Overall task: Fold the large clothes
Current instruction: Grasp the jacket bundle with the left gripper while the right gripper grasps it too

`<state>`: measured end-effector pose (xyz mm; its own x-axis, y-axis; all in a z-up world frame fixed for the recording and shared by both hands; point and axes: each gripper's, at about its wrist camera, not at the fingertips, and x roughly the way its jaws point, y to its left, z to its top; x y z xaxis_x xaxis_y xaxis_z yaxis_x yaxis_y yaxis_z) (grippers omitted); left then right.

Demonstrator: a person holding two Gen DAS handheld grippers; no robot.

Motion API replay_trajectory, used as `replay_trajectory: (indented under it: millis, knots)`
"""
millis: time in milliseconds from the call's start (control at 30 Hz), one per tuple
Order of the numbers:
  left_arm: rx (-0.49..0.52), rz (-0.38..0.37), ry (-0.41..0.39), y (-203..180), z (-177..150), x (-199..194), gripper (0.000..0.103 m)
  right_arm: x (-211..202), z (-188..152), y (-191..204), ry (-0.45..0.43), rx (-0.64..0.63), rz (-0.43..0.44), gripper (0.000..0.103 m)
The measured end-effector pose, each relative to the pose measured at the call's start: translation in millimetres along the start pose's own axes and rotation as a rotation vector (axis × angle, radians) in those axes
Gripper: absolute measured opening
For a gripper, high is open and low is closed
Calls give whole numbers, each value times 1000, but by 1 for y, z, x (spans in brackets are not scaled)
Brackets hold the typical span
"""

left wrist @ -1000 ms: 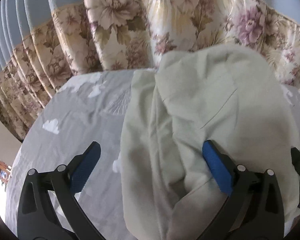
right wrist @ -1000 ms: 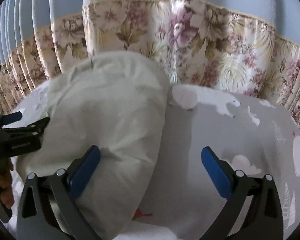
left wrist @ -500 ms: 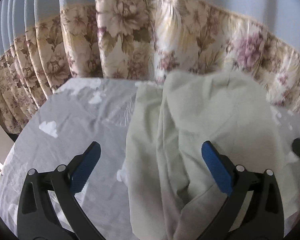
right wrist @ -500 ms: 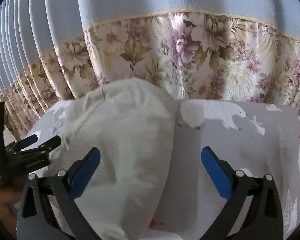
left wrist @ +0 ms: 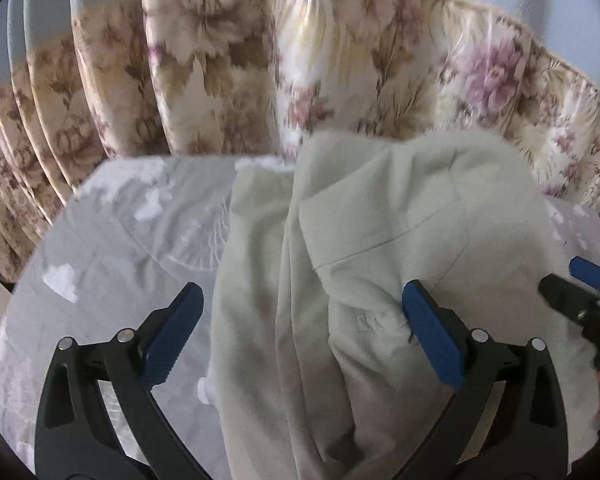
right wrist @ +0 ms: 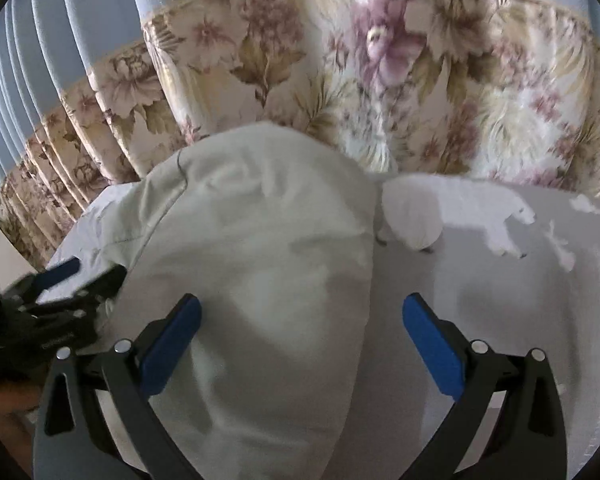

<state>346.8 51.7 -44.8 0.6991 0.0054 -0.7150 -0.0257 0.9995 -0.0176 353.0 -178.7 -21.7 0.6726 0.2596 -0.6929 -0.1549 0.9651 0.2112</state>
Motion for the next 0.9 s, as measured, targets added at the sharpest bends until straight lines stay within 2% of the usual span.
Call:
replay_trajectory:
  millis: [167,333,367,400,467,533,600,633,667,700,767,833,900]
  knots:
    - [-40,-36,16,8,-6,9,100,5,-4,4,11,-11,-10,101]
    - [-86,-99,64,17,-10,21,100,19,-10,-7,59,65,73,101]
    - [-88,-107,67,19,-10,22,100,21,-11,-9,66,78,93,97]
    - [-88,-110,72,19,-10,23,100,23,-12,-9,67,83,110,89]
    - [-89,-112,78,19,-11,24,100,23,-14,-7,52,92,155,82]
    - [-92,-117,85,19,-11,25,100,20,-15,-1,35,68,135,75]
    - [-100,-123,81,20,-11,24,100,17,-15,5,22,43,109,62]
    - [-105,-131,77,21,-12,24,97,14,-15,9,11,28,95,58]
    - [-106,-152,71,20,-13,23,82,11,-14,12,0,11,84,47]
    - [-121,-199,63,19,-14,20,74,9,-14,16,-9,-10,73,39]
    - [-93,-205,47,9,-16,16,41,3,-14,27,-35,-58,41,33]
    - [-67,-172,22,-1,-16,11,33,-3,-14,38,-56,-107,2,31]
    - [-75,-180,9,-1,-16,9,27,-7,-13,40,-72,-115,-3,29]
